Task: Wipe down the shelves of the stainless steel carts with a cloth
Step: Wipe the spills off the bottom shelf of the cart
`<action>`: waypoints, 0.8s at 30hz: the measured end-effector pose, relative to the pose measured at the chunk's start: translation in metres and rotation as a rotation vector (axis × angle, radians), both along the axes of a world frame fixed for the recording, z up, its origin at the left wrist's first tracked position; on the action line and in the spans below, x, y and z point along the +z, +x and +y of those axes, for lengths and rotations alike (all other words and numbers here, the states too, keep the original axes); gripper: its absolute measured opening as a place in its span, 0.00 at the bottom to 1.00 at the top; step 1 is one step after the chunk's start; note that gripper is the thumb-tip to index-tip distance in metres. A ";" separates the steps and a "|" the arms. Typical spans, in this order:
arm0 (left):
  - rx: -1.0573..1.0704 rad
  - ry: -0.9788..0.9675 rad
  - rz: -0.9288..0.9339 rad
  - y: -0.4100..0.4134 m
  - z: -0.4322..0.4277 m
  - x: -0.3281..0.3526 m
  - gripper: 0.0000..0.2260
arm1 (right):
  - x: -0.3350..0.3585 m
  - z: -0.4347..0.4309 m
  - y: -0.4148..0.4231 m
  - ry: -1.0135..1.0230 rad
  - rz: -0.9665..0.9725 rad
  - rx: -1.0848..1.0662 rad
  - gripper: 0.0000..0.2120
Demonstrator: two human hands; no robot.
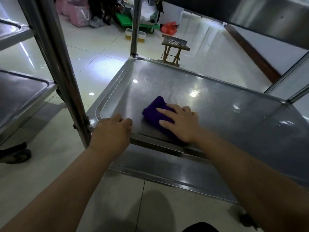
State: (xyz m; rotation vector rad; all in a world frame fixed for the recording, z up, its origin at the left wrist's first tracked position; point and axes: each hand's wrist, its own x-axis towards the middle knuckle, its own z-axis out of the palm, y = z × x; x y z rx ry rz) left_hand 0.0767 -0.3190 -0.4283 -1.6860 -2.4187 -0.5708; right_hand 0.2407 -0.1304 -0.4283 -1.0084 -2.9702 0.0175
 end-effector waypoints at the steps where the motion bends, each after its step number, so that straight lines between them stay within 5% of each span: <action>1: 0.000 0.003 -0.007 0.000 0.000 0.000 0.13 | 0.002 0.015 0.015 0.003 0.004 -0.053 0.26; 6: 0.014 0.009 0.029 0.005 0.001 -0.001 0.12 | 0.009 0.067 0.062 -0.121 0.026 -0.702 0.24; 8: 0.029 -0.024 0.049 0.008 0.003 0.001 0.12 | 0.009 0.048 0.045 -0.117 0.022 -0.659 0.25; 14: 0.063 -0.113 0.096 0.014 0.005 0.007 0.09 | 0.012 -0.014 0.069 -0.125 0.039 -0.015 0.26; 16: 0.071 -0.139 0.096 0.016 0.006 0.009 0.09 | 0.017 0.007 0.097 -0.163 0.002 -0.100 0.25; 20: 0.027 -0.113 0.031 0.028 0.019 0.008 0.09 | 0.019 0.038 0.116 -0.116 0.003 -0.760 0.26; 22: -0.069 -0.068 -0.061 0.045 0.032 0.008 0.10 | 0.016 0.026 0.097 -0.088 -0.033 -0.782 0.27; 24: -0.122 -0.054 -0.137 0.061 0.044 0.008 0.11 | 0.010 0.003 0.079 -0.071 0.008 -0.588 0.27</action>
